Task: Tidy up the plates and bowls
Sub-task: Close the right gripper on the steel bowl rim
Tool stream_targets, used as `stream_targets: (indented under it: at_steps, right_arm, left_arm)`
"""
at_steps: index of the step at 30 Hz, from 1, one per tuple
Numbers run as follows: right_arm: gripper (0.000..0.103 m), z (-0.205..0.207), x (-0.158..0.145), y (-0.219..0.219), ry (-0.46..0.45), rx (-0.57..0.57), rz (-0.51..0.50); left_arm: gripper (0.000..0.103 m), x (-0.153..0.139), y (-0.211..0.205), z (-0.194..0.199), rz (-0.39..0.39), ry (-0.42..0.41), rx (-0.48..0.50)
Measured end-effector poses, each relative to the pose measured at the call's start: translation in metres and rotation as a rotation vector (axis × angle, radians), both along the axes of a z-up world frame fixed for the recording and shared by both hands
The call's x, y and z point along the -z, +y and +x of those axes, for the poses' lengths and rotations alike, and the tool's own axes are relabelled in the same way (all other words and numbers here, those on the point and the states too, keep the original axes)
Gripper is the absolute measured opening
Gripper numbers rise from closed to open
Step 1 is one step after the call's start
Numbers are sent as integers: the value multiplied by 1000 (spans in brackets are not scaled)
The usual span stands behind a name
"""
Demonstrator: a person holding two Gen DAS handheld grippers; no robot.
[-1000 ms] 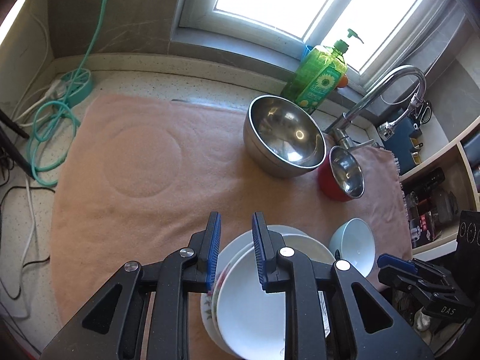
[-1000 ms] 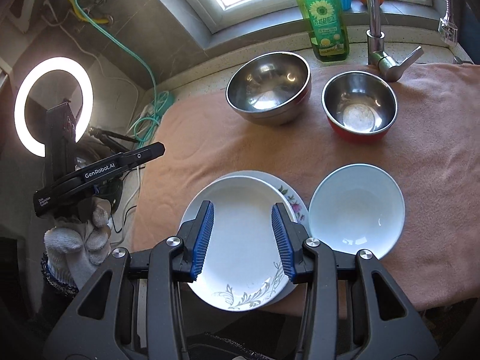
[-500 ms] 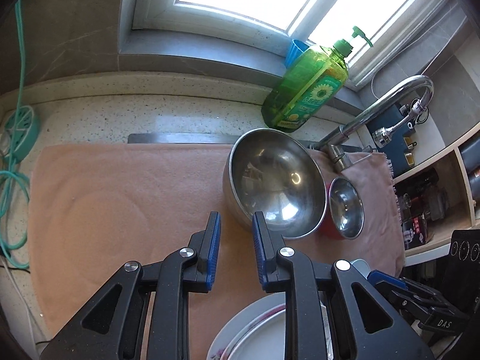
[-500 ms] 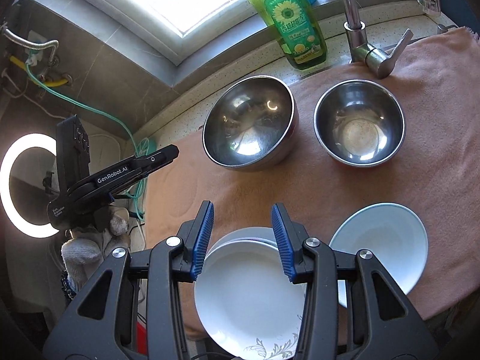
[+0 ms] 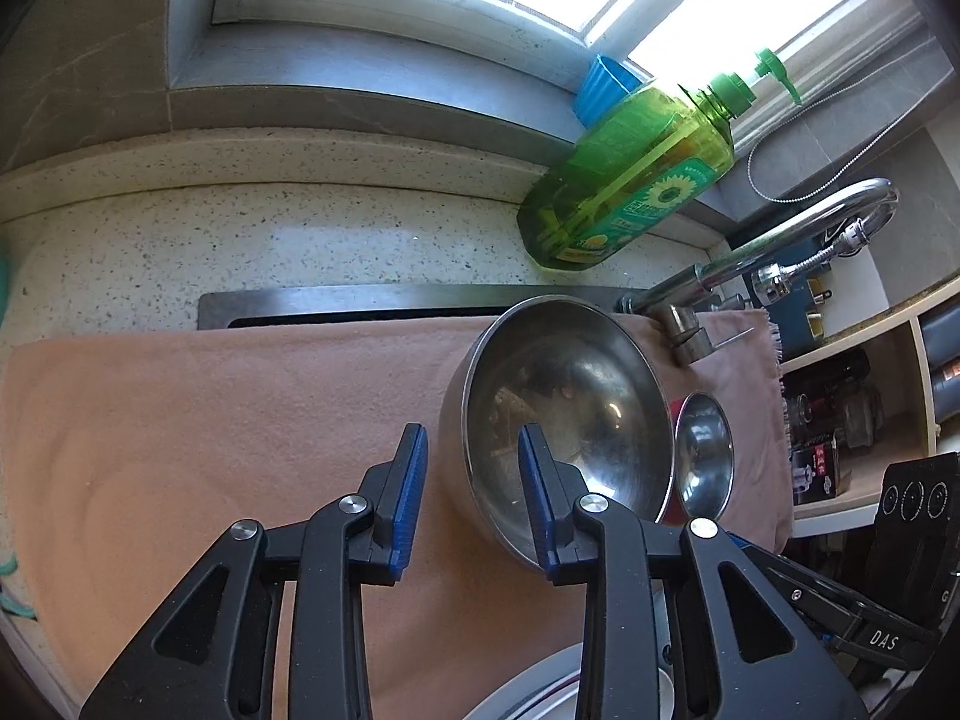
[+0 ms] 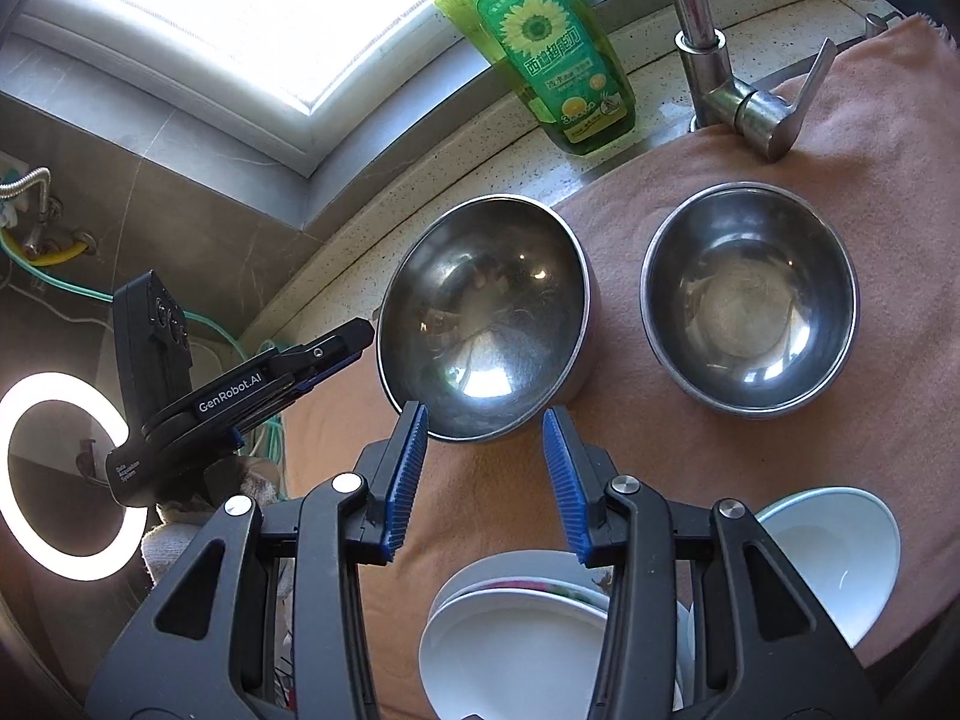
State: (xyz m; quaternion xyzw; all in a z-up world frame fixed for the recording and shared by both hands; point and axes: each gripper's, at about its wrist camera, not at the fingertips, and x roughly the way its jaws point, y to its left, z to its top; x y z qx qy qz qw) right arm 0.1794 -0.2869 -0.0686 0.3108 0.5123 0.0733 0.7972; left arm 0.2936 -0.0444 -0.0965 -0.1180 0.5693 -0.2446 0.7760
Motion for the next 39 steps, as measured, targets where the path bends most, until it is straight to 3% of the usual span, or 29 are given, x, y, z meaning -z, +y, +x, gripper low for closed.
stream_targets:
  at_steps: [9, 17, 21, 29, 39]
  right_arm:
    - [42, 15, 25, 5, 63, 0, -18]
    - [41, 23, 47, -10, 94, 44, 28]
    - [33, 25, 55, -8, 110, 33, 56]
    - [27, 30, 58, -5, 111, 16, 30]
    - [25, 32, 57, 2, 121, -28, 16]
  left_arm:
    - [30, 10, -11, 14, 15, 20, 35]
    - [30, 18, -17, 28, 42, 30, 53]
    - [29, 27, -13, 32, 20, 63, 38]
    - [12, 37, -11, 29, 17, 92, 32]
    - [11, 30, -9, 17, 36, 59, 2]
